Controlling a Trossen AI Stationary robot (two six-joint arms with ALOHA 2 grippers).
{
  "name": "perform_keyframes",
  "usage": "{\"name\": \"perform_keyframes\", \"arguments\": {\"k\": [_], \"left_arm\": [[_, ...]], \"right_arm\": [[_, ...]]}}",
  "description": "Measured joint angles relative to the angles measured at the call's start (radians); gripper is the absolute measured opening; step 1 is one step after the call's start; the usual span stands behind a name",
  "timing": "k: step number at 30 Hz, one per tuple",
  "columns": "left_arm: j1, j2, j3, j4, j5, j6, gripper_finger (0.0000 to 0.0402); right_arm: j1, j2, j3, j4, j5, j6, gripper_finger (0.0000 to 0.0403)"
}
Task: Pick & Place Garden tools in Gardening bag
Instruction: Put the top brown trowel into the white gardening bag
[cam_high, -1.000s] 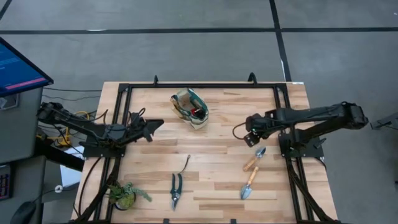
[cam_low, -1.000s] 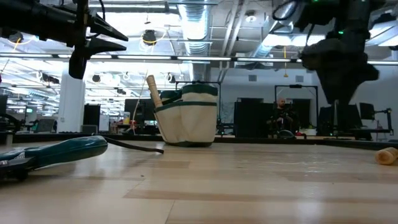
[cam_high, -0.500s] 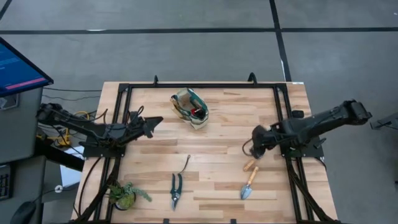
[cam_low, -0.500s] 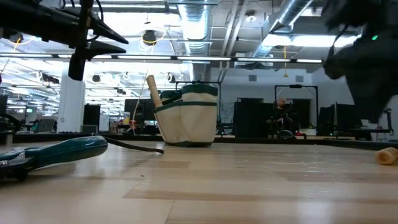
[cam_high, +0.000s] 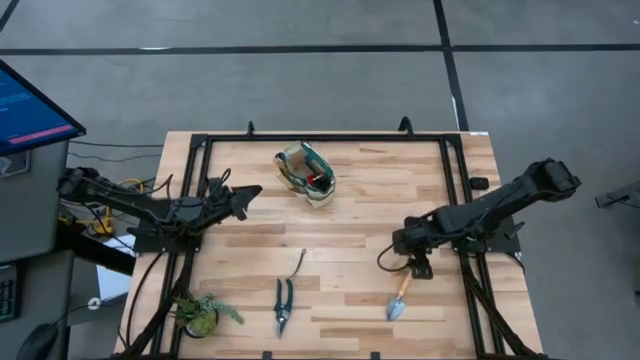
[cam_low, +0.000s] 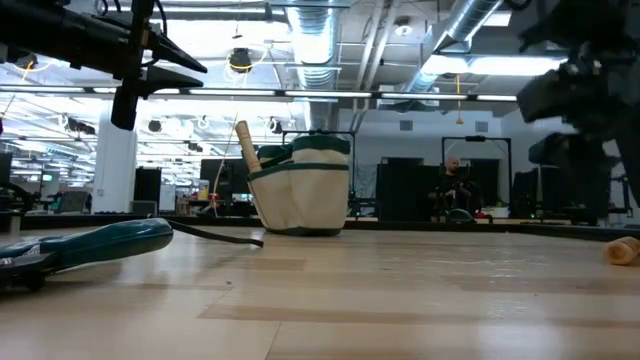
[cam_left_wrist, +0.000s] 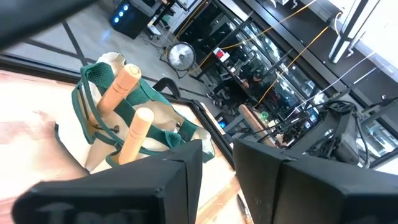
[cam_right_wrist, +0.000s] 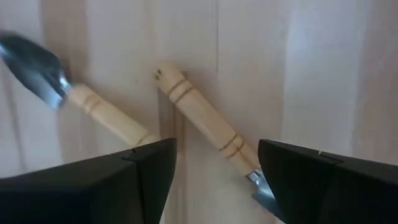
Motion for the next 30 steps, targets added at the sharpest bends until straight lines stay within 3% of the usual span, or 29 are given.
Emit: {"name": "perform_keyframes", "arguments": {"k": [16, 20, 25, 30], "left_arm": [[0.0, 0.0, 0.0, -0.001, 0.0, 0.003, 0.008], [0.0, 0.0, 0.0, -0.001, 0.0, 0.003, 0.008], [0.0, 0.0, 0.0, -0.001, 0.001, 0.002, 0.008], [0.0, 0.0, 0.0, 0.0, 0.001, 0.0, 0.008]], "right_arm": [[0.014, 0.307, 0.096, 0.008, 0.013, -0.174, 0.0214], [0.02, 0.317, 0.111, 0.001, 0.071, -0.187, 0.0168], [-0.007, 0.318, 0.121, 0.001, 0.079, -0.196, 0.0048], [-0.061, 0.304, 0.118, 0.05, 0.062, -0.195, 0.0055]]}}
